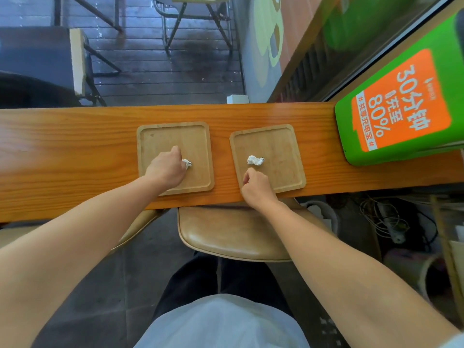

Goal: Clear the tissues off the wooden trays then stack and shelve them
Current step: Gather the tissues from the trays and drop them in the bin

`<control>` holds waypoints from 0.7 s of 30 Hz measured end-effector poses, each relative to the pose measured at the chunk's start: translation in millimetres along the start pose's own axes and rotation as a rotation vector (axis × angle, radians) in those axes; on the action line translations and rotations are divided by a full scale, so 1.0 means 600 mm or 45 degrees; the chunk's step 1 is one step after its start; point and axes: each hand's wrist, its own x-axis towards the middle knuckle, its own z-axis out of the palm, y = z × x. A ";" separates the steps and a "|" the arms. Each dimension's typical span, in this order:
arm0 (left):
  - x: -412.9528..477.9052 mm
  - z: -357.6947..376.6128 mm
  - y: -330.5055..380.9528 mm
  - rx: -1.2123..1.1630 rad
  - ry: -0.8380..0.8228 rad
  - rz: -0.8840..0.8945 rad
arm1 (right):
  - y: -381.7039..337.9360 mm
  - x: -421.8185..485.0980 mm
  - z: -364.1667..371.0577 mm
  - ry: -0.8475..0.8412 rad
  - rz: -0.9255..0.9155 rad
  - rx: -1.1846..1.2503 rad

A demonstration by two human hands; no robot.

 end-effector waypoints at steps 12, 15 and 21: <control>-0.001 0.026 -0.004 0.190 0.040 0.277 | 0.034 0.028 0.017 0.025 0.078 -0.251; -0.003 0.025 -0.001 0.312 0.008 0.347 | 0.033 0.030 0.014 0.009 0.054 -0.253; -0.001 0.021 0.008 0.273 0.012 0.341 | 0.027 0.039 -0.004 0.002 0.066 -0.248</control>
